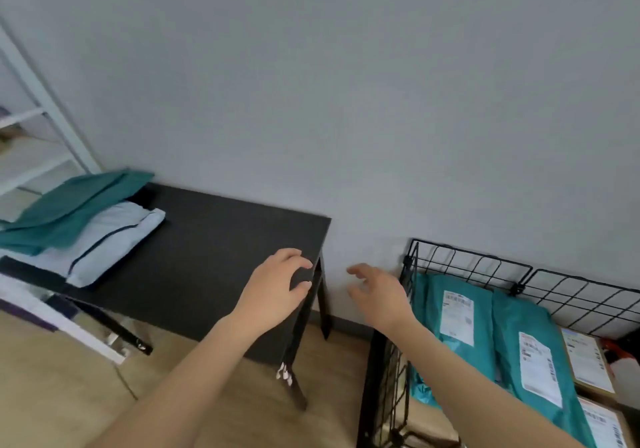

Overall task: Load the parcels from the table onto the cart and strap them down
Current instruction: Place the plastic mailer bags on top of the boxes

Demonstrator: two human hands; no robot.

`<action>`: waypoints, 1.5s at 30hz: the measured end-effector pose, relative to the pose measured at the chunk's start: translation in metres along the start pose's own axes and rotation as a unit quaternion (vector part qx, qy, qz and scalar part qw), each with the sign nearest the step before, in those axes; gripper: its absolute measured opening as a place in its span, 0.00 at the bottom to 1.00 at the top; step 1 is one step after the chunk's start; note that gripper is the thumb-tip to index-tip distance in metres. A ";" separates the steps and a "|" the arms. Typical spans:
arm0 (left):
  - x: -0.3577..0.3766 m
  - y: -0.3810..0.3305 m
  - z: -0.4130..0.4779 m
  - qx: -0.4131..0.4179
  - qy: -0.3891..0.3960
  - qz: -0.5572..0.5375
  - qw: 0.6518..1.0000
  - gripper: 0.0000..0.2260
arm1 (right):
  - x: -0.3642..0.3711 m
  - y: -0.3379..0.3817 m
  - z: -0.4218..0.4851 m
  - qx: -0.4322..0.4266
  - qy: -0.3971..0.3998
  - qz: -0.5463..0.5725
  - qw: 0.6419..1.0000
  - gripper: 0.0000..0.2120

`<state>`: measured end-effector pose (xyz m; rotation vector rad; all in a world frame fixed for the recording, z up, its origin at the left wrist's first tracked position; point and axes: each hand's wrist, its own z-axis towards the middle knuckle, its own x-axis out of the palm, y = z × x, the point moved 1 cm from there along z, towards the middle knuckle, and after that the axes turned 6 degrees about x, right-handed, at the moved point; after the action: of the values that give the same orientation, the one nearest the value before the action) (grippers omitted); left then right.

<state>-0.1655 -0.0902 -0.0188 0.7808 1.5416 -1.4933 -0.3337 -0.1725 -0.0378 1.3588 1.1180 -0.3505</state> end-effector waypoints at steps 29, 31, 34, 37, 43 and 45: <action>-0.201 0.342 -0.013 -0.187 -0.130 0.000 0.974 0.13 | 0.188 0.317 0.182 -0.125 0.131 0.019 0.983 0.13; -0.210 0.362 -0.002 -0.195 -0.140 -0.009 0.971 0.13 | 0.196 0.332 0.202 -0.129 0.139 0.005 0.982 0.13; -0.219 0.393 0.007 -0.202 -0.126 -0.008 0.971 0.13 | 0.209 0.354 0.223 -0.127 0.154 -0.010 0.980 0.14; -0.232 0.426 0.019 -0.206 -0.110 -0.009 0.972 0.13 | 0.221 0.377 0.242 -0.127 0.159 -0.016 0.979 0.14; -0.268 0.493 0.048 -0.199 -0.106 -0.058 0.973 0.13 | 0.239 0.429 0.272 -0.104 0.126 -0.003 0.987 0.15; -0.281 0.516 0.057 -0.201 -0.098 -0.067 0.972 0.13 | 0.246 0.448 0.280 -0.096 0.121 -0.011 0.988 0.16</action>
<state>0.4244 -0.0632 -0.0122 0.2900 1.6944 -1.2489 0.2473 -0.2130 -0.0166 1.2420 1.3327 -0.0901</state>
